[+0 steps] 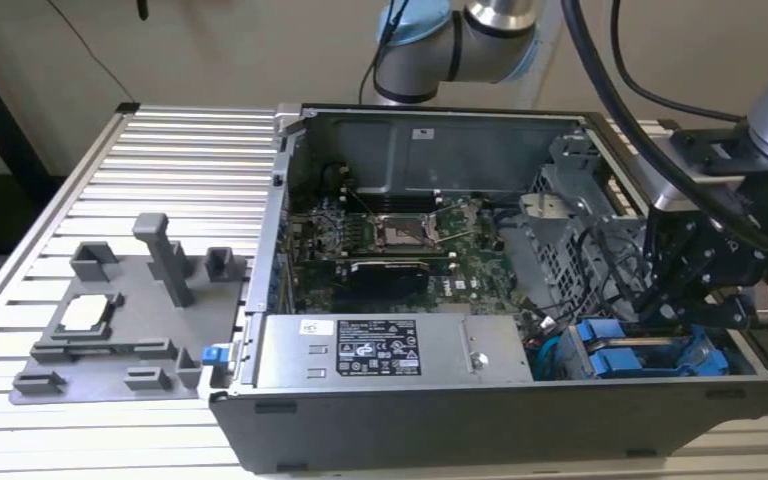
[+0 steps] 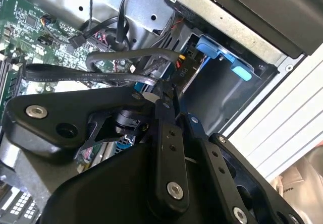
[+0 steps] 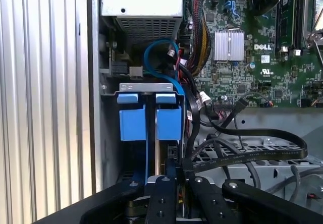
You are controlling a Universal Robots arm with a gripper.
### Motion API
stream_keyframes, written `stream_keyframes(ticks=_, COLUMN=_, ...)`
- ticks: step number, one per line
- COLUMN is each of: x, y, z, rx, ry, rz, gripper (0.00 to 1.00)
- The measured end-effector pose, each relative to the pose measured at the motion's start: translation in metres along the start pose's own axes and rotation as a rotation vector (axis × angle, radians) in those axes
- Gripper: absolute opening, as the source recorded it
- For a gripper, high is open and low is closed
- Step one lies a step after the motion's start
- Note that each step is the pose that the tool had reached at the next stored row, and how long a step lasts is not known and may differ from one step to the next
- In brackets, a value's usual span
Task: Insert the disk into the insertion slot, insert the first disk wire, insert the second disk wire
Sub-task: 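Insert the second disk wire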
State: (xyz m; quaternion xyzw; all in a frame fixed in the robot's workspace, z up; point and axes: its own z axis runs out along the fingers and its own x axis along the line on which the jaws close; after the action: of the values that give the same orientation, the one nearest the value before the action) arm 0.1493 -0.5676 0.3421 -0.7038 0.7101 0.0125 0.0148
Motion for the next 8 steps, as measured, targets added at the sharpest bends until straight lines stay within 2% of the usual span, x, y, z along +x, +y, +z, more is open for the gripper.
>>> stream_keyframes(ticks=8, x=0.0001, y=-0.0001, z=0.0027, rx=0.0000, ry=-0.0030, rz=0.000, gripper=0.16)
